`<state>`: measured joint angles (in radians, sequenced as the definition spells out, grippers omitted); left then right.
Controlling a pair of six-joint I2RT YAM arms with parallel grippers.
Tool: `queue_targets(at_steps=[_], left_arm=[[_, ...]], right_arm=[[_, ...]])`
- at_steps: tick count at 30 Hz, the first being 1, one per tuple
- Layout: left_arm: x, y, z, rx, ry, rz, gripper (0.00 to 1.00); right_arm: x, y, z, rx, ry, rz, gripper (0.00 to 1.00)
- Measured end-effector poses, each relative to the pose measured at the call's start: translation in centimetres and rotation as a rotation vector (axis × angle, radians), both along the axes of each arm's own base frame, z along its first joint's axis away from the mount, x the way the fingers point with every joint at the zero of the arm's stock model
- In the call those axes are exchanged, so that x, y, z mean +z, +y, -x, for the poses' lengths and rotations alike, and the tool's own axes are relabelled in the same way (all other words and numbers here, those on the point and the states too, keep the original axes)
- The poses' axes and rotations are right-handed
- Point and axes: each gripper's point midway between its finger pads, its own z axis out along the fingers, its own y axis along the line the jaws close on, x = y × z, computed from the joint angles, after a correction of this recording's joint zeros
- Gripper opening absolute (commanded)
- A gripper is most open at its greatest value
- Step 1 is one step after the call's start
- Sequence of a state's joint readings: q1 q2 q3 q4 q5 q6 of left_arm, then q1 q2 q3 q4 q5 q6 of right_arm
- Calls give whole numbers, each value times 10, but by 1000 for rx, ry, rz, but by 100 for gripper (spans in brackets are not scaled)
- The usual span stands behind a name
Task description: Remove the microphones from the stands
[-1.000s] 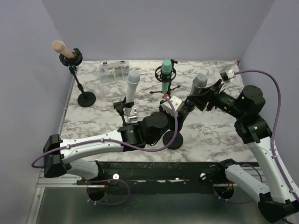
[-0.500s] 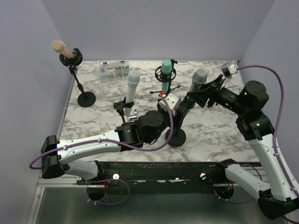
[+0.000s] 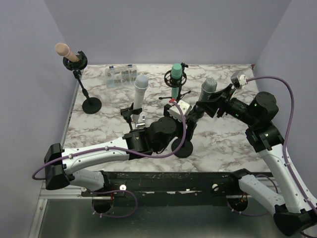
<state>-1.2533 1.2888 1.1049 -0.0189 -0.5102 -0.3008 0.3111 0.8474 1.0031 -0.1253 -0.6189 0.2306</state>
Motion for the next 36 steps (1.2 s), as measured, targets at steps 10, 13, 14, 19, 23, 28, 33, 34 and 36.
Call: queue_targets(at_steps=[10,13,14,19,23,28,33,34,36], left_arm=[[17,1,-5,3,-5,16,98],[20,1,-7,2,-7,20,95],[19,1,-7,2,-6,20,94],[17,0,-7,-8,3,23,60],[17,-5,-4,-40,6,28,0],[15,-8,-1,-67,-4,27,0],[14,-8,-1,-74,-16,28,0],[14,-7,-1,-74,-17,30,0],[14,-7,0,-75,-18,33,0]], right_arm=[[1,2,2,18,-11,-3,1],[1,2,2,19,-12,-3,1],[1,2,2,19,-11,-3,1],[1,2,2,21,-11,-3,1],[1,3,2,23,-11,-4,1],[8,2,1,20,-39,-15,1],[19,2,2,22,-61,-25,1],[24,2,2,23,-70,-28,1],[35,2,3,23,-88,-38,1]])
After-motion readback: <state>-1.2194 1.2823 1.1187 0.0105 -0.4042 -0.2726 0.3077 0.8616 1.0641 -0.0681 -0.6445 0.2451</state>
